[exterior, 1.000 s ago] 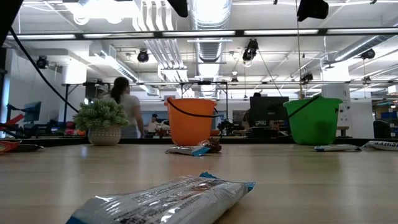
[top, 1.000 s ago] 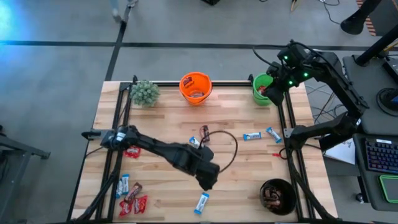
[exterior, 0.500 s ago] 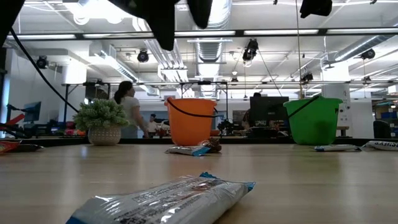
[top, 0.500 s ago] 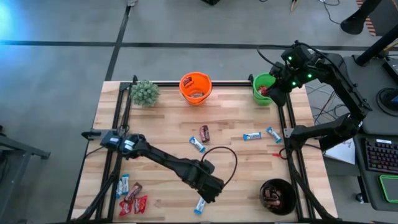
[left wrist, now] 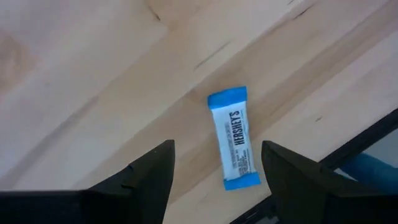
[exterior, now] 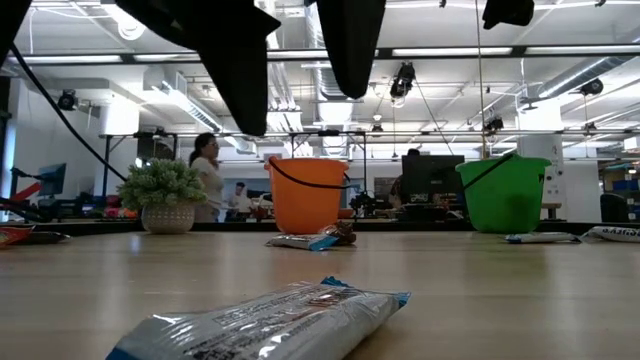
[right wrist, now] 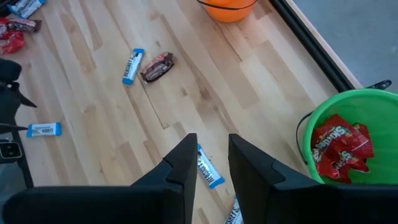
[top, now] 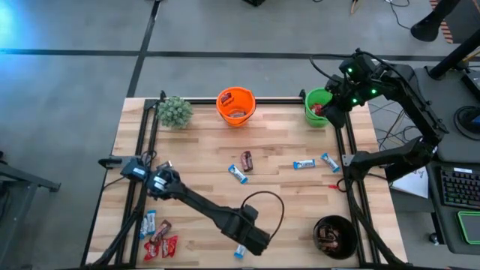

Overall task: Organize candy in baskets
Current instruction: Put the white chocolate bar into the orange bucket

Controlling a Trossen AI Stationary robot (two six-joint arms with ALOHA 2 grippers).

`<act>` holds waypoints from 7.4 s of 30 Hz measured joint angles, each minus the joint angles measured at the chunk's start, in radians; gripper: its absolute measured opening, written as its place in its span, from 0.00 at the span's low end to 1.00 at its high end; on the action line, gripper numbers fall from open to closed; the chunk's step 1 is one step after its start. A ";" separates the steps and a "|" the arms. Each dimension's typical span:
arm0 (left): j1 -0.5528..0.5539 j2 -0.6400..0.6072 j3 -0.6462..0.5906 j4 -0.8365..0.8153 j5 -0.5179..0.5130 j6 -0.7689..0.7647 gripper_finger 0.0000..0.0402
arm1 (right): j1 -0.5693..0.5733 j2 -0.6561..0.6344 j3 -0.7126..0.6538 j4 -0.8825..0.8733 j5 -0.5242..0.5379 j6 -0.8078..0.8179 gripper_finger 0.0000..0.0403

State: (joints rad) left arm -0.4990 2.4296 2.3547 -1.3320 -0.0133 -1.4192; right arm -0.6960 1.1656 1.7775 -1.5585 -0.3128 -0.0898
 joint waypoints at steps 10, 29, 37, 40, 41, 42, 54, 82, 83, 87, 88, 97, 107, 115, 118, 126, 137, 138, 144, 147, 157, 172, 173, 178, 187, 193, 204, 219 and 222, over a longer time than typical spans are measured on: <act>-0.039 0.029 -0.001 0.076 0.000 -0.085 0.55 | 0.000 0.000 0.000 0.000 0.000 0.000 0.17; -0.077 0.075 -0.027 0.133 0.004 -0.110 0.55 | 0.000 -0.006 0.000 0.000 0.000 0.000 0.17; -0.079 0.108 -0.029 0.185 0.004 -0.109 0.55 | 0.000 -0.013 0.000 0.000 -0.001 0.001 0.17; -0.078 0.121 -0.029 0.181 0.004 -0.109 0.55 | 0.000 -0.013 0.000 0.000 -0.001 0.001 0.17; -0.078 0.127 -0.029 0.181 0.005 -0.109 0.55 | 0.000 -0.013 0.000 0.000 -0.001 0.001 0.17; -0.078 0.132 -0.029 0.180 0.009 -0.109 0.55 | 0.000 -0.013 0.000 0.000 -0.001 0.001 0.17; -0.078 0.152 -0.024 0.169 0.030 -0.135 0.47 | 0.000 -0.023 0.000 0.000 -0.001 0.001 0.17; -0.081 0.054 -0.004 -0.027 0.029 -0.002 0.02 | 0.000 -0.033 0.000 0.026 -0.002 0.000 0.17; -0.081 0.047 -0.003 -0.054 0.024 0.005 0.02 | 0.000 -0.033 0.000 0.026 -0.002 0.000 0.17; -0.076 0.021 -0.003 -0.114 0.009 0.037 0.02 | 0.000 -0.032 0.000 0.025 -0.002 0.001 0.17; -0.075 0.013 -0.002 -0.134 0.001 0.045 0.02 | 0.000 -0.032 0.000 0.026 -0.002 0.001 0.17; -0.049 -0.057 0.000 -0.159 -0.056 0.124 0.00 | 0.000 -0.026 0.000 0.030 -0.002 0.001 0.17; -0.026 -0.166 0.000 -0.181 -0.250 0.187 0.00 | 0.000 -0.007 0.000 0.030 -0.002 0.001 0.17; -0.010 -0.233 0.001 -0.220 -0.411 0.218 0.00 | 0.000 0.009 0.000 0.031 -0.002 0.001 0.17; 0.006 -0.255 0.001 -0.241 -0.476 0.249 0.00 | 0.000 0.016 0.000 0.036 -0.003 -0.014 0.17; 0.087 -0.318 0.000 -0.239 -0.571 0.466 0.00 | 0.008 0.017 0.000 0.084 -0.026 -0.034 0.17; 0.235 -0.460 0.000 -0.239 -0.636 0.742 0.00 | 0.129 0.052 0.000 0.164 -0.040 -0.061 0.34; 0.247 -0.473 0.000 -0.239 -0.637 0.768 0.00 | 0.135 0.061 0.000 0.165 -0.040 -0.061 0.36; 0.320 -0.541 0.001 -0.207 -0.652 0.925 0.00 | 0.151 0.104 0.000 0.286 -0.115 -0.014 0.46; 0.358 -0.562 0.001 -0.196 -0.652 0.990 0.00 | 0.151 0.115 0.000 0.411 -0.237 0.028 0.49; 0.467 -0.572 0.001 -0.058 -0.650 1.224 0.00 | 0.162 0.146 0.000 0.681 -0.316 0.116 0.49; 0.595 -0.572 0.001 0.196 -0.379 1.440 0.00 | 0.162 0.193 0.000 0.755 -0.316 0.134 0.49; 0.602 -0.572 0.001 0.207 -0.361 1.445 0.00 | 0.162 0.193 0.000 0.768 -0.316 0.134 0.49; 0.636 -0.572 0.001 0.256 -0.279 1.463 0.00 | 0.162 0.197 0.000 0.823 -0.316 0.168 0.49; 0.687 -0.571 0.001 0.270 -0.229 1.467 0.00 | 0.162 0.211 0.000 0.843 -0.315 0.187 0.49; 0.703 -0.569 0.000 0.300 -0.172 1.482 0.00 | 0.164 0.223 0.000 0.888 -0.315 0.195 0.49; 0.710 -0.569 -0.001 0.318 -0.126 1.521 0.00 | 0.167 0.282 0.000 0.988 -0.314 0.250 0.48; 0.730 -0.569 0.000 0.269 -0.129 1.566 0.00 | 0.166 0.283 0.000 0.986 -0.305 0.252 0.05; 0.730 -0.569 0.000 0.271 -0.134 1.568 0.00 | 0.166 0.283 0.000 0.986 -0.289 0.256 0.05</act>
State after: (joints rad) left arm 0.2314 1.8610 2.3543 -1.0610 -0.1471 0.1490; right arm -0.5301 1.4483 1.7775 -0.5728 -0.6021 0.1658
